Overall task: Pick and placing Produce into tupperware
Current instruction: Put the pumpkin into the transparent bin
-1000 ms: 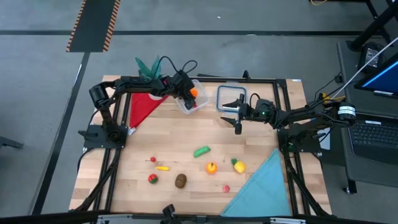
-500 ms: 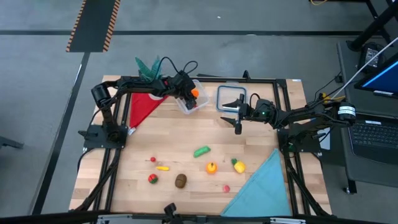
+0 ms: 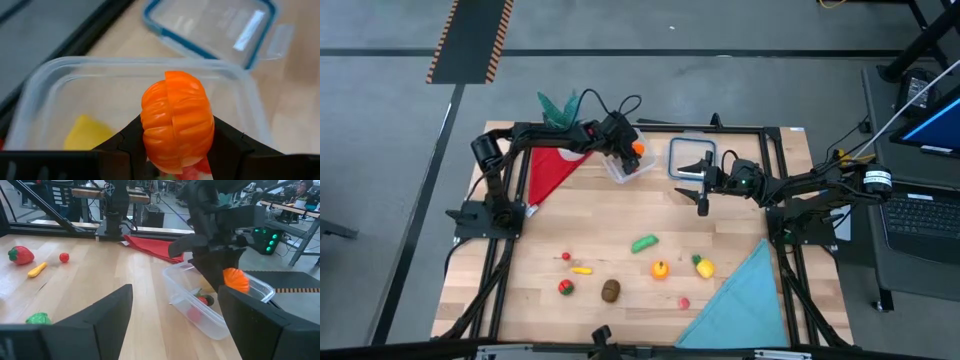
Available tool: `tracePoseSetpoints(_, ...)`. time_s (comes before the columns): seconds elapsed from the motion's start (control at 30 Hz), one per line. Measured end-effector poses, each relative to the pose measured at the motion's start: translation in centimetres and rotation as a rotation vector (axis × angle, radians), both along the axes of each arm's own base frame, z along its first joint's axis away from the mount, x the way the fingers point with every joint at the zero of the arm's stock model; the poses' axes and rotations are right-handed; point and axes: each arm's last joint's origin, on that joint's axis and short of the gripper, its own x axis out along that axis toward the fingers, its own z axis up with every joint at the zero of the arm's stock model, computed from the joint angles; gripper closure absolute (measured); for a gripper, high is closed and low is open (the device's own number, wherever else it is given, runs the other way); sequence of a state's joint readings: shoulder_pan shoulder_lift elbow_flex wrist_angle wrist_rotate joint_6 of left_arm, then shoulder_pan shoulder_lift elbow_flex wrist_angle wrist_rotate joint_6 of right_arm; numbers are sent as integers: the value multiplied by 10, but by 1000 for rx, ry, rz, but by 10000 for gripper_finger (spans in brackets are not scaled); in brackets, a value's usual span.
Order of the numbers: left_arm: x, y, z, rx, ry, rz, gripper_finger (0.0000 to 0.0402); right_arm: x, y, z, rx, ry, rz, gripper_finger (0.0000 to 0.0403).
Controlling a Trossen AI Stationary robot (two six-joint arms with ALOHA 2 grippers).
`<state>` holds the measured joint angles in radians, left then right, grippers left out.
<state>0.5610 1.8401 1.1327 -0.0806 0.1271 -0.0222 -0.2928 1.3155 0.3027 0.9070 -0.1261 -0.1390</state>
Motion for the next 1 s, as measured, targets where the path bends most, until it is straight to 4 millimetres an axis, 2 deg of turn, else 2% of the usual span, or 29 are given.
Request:
tracePoseSetpoints(0.3, 16, 10, 8, -33, 110, -29, 250, 0, 0, 0, 0, 0, 0, 108)
tracePoseSetpoints(0.57, 15, 10, 9, -26, 152, -21, 250, 0, 0, -1, 0, 7, 1, 108)
tracePoseSetpoints(0.73, 15, 10, -1, -42, 184, -21, 250, 0, 0, -1, 0, 7, 1, 108)
tracePoseSetpoints(1.0, 16, 11, -3, -42, 186, -24, 250, 0, 0, -1, 0, 9, 0, 108)
